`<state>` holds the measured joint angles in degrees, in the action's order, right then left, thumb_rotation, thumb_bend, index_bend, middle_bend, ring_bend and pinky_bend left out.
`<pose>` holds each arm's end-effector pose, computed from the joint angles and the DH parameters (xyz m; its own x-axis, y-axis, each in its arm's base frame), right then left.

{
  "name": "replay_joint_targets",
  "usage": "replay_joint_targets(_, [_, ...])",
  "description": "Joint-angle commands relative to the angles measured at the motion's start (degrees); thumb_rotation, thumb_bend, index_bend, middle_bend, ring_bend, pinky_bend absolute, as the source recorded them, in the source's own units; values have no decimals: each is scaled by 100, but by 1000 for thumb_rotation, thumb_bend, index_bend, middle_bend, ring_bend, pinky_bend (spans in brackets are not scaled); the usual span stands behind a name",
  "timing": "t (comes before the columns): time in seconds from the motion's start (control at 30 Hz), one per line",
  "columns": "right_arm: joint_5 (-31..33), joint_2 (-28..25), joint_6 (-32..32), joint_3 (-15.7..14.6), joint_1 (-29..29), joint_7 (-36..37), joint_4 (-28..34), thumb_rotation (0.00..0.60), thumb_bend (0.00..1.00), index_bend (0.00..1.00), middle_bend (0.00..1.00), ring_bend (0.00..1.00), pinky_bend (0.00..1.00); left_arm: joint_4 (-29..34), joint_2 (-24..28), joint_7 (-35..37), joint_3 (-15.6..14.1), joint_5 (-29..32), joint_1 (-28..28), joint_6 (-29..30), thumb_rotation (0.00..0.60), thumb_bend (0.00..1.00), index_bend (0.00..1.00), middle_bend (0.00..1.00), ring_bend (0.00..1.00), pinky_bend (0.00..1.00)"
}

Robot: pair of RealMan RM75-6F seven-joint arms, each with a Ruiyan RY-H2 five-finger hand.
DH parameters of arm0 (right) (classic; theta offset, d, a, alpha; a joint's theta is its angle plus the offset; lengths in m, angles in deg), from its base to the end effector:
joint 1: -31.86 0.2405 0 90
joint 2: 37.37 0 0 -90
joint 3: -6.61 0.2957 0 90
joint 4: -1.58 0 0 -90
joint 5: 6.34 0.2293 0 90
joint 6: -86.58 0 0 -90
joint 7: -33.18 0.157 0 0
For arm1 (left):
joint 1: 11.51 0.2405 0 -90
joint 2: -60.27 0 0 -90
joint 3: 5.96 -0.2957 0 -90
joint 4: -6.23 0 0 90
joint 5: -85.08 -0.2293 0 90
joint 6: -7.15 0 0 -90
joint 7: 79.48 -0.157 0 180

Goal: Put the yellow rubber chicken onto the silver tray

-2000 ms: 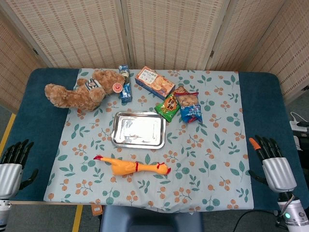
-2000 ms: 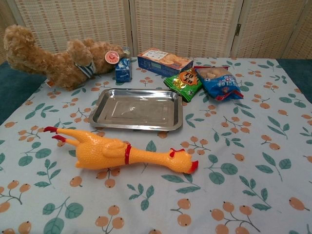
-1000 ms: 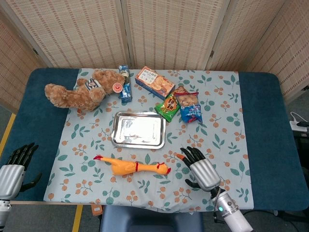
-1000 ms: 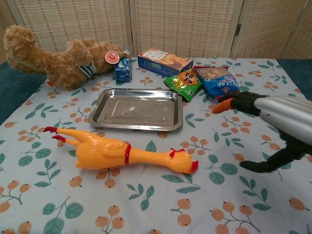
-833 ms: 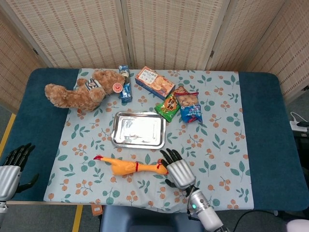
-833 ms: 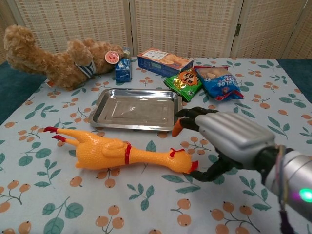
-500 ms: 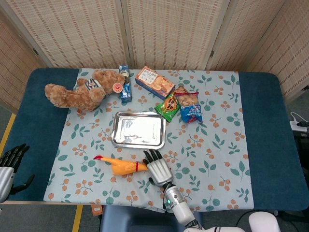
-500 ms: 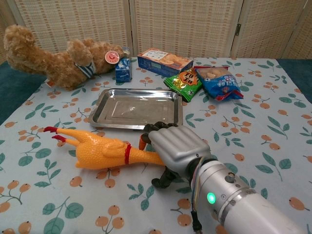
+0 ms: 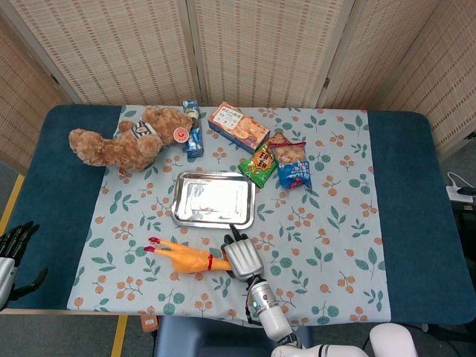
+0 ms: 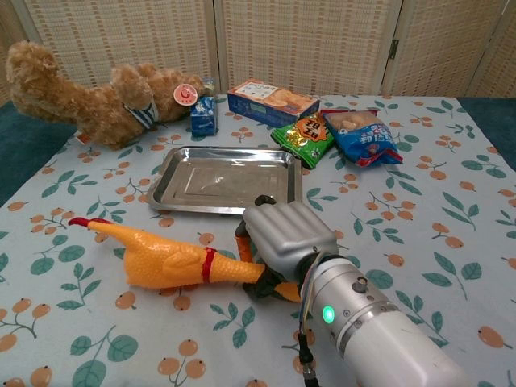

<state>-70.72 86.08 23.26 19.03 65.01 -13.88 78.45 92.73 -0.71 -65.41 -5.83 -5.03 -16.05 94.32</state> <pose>-0.0823 -0.2728 -0.1966 0.4445 -0.2792 0.8512 -0.8697 -0.3623 0.3353 -0.3719 0.1874 0.1842 0.3186 0.0210 0.9476 0.9463 -0.0654 -0.3167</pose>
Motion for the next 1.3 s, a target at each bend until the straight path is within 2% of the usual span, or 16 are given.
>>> replay_joint_targets(0.03, [-33,-59,-93,23,8,31,86,600,243,777,408,314,465,6,-8,-39,-6,-27,-5,4,600,359,0,0,0,92])
replay_joint_targets(0.17, [-250,-325,-303,10,-49,228,433,600,244,840,499,442,547,-49,-66,-107,-5,-58,-31,-18,600,364,0,0,0,92])
replay_joint_targets(0.33, [-359,-758,-422,46,-110,398,937,600,244,873,541,521,611,-149,-261,-101,21,-181,-93,33,600,380,12,15,5,107])
replay_joint_targets(0.4, [-344,-869,-416,104,-102,470,1058,600,244,874,544,525,616,-207,-393,354,-26,-545,-133,265,600,367,9,65,59,149])
replay_joint_targets(0.5, [-203,-1010,-353,236,-82,613,1218,600,244,874,547,526,618,-270,-578,1502,-254,-1118,-166,600,600,345,0,151,140,231])
replay_joint_targets(0.6, [-92,-1115,-299,334,-28,673,1297,600,244,876,548,538,633,-151,-690,1845,-436,-1311,-192,581,600,339,9,188,168,259])
replay_joint_targets(0.77, [-197,-1114,-423,408,16,990,1281,600,244,876,548,547,654,608,-629,1150,-504,-1346,-463,-31,600,329,2,168,158,266])
replay_joint_targets(0.93, [-287,-939,-512,453,125,1150,1134,600,244,876,548,553,671,1482,-359,574,-419,-970,-942,-1052,600,324,0,29,46,232])
replay_joint_targets(1.0, [-263,-859,-510,482,194,1129,1065,600,244,876,548,553,671,1741,-377,201,-228,-611,-1110,-1366,600,324,0,1,7,200])
replay_joint_targets(1.17, [-136,-626,-533,587,346,1053,893,600,244,876,549,553,671,2065,-565,-944,207,330,-1479,-1993,600,316,0,0,0,130])
replay_joint_targets(1.3, [-31,-539,-559,640,423,968,873,600,244,876,548,553,671,2028,-864,-1987,469,871,-1656,-2069,600,309,0,0,0,103])
